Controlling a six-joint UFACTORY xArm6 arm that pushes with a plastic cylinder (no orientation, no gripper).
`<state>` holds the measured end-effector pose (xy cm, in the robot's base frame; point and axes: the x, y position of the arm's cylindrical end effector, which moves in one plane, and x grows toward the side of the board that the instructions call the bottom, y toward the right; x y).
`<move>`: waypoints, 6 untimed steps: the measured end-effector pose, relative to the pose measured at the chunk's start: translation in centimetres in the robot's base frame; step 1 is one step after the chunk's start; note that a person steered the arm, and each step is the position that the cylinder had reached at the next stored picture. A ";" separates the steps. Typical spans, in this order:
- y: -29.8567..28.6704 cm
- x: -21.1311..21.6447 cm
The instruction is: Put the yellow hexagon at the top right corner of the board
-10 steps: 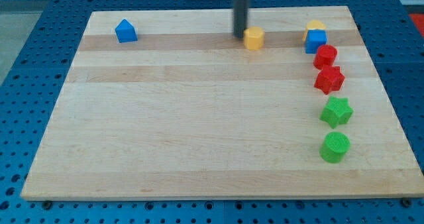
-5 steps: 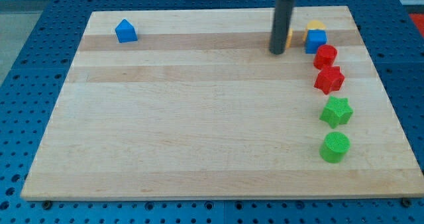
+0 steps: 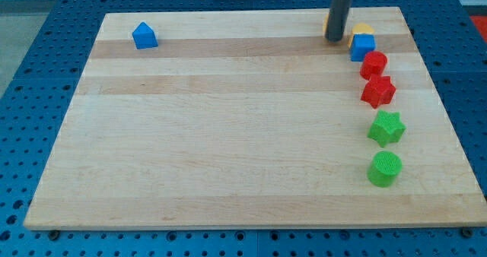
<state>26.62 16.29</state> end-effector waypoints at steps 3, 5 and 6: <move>-5.9 -0.4; -0.2 -4.8; 3.6 -4.8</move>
